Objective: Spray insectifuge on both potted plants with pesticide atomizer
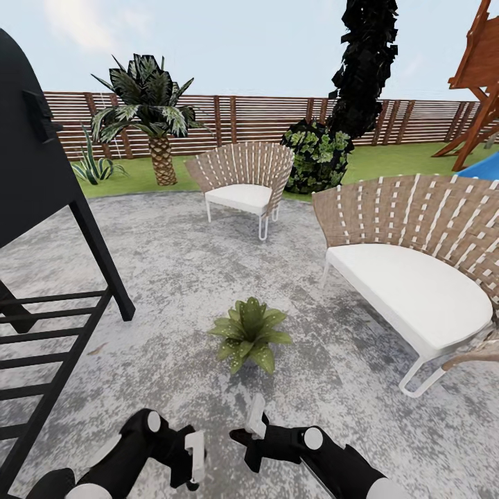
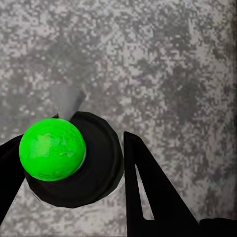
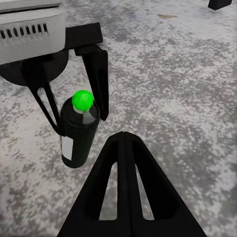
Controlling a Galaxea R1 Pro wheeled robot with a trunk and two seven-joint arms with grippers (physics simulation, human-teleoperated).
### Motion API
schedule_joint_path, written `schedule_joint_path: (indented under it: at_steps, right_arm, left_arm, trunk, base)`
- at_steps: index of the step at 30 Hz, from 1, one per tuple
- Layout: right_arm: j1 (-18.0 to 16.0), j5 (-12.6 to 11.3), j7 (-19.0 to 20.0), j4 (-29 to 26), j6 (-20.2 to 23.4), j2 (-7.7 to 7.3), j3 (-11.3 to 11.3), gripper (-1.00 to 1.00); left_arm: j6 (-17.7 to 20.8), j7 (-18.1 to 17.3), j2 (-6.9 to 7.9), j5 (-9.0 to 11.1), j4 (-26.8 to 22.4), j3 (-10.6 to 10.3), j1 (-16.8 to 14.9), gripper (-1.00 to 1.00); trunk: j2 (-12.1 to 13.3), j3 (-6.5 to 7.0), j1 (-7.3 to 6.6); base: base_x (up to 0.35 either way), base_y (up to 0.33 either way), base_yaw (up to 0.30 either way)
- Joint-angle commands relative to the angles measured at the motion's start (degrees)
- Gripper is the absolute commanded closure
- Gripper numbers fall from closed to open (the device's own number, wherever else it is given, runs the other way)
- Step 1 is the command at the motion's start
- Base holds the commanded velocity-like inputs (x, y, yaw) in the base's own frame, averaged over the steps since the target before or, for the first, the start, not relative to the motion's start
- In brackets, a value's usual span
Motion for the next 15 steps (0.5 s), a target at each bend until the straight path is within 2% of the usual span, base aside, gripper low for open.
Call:
schedule_joint_path:
  at_steps: [1,6,15]
  right_arm:
    - [-0.06,-0.10,0.05,0.06,-0.24,-0.01,0.12,1.00]
    - [-0.06,-0.10,0.05,0.06,-0.24,-0.01,0.12,1.00]
    - [-0.06,-0.17,0.05,-0.12,-0.24,-0.01,0.12,1.00]
  left_arm:
    - [-0.16,-1.45,0.08,-0.22,-0.45,0.07,-0.04,1.00]
    - [-0.19,-6.61,0.07,0.10,-3.31,0.39,-0.30,1.00]
    - [-0.46,-7.07,-0.62,2.50,-3.48,0.41,-0.33,1.00]
  trunk:
    - [-0.02,-0.05,-0.01]
    - [-0.02,-0.05,-0.01]
    - [-0.02,-0.05,-0.01]
  base:
    - [0.000,0.000,0.000]
    - [0.000,0.000,0.000]
    - [0.000,0.000,0.000]
